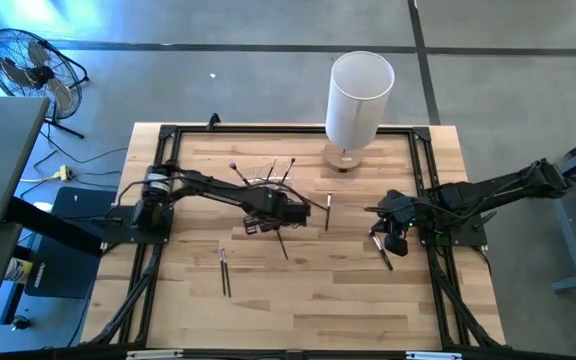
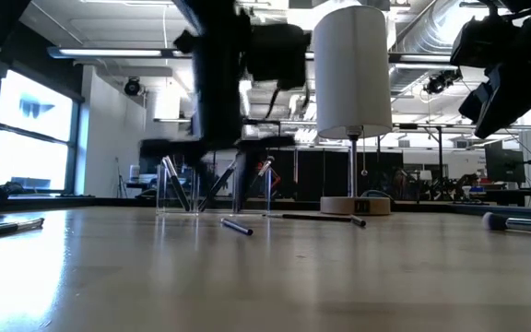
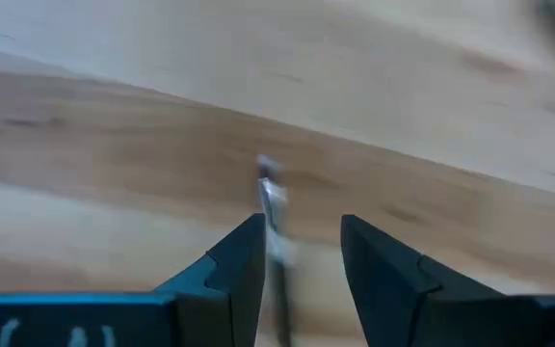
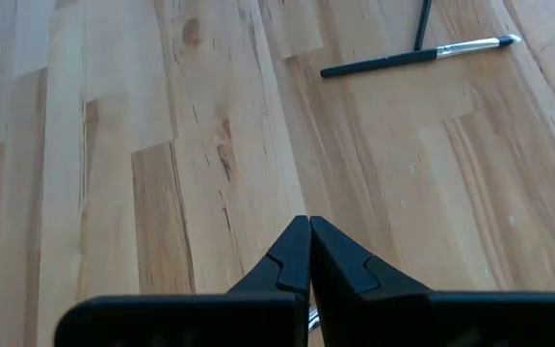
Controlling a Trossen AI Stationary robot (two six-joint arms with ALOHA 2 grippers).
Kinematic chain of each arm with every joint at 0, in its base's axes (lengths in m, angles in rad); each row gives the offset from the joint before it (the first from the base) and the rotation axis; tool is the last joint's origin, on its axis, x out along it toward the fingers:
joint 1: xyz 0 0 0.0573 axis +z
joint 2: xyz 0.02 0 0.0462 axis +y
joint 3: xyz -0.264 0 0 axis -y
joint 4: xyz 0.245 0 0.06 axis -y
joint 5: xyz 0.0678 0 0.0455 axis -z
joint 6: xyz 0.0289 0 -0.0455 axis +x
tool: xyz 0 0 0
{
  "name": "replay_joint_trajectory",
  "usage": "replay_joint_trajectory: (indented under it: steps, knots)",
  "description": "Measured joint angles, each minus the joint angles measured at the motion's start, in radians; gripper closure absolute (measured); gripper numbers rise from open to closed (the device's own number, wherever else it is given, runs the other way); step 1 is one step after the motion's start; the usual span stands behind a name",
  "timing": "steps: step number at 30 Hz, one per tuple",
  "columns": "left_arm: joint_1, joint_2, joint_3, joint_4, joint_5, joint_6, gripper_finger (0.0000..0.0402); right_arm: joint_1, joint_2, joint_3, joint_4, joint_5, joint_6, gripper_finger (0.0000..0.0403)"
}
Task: Put items in baskets/containers
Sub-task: Put the black eyeshadow brush into the transparent organizer
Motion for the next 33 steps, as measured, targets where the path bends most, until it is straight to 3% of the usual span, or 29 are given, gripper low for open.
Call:
replay_joint_trajectory:
  steps: [8, 21, 33]
  knots:
    - [0.025, 0.025, -0.003, -0.005, 0.031, 0.009, 0.0269, 0.000, -0.001, 0.000, 0.000, 0.000, -0.002, 0.0403]
    - [0.036, 0.026, -0.003, 0.002, -0.015, 0.028, 0.0269, 0.000, -0.001, 0.000, 0.000, -0.007, -0.007, 0.0403]
    - [0.040, 0.031, -0.007, -0.026, -0.139, 0.035, 0.0269, 0.000, -0.001, 0.000, 0.000, -0.008, -0.007, 0.0403]
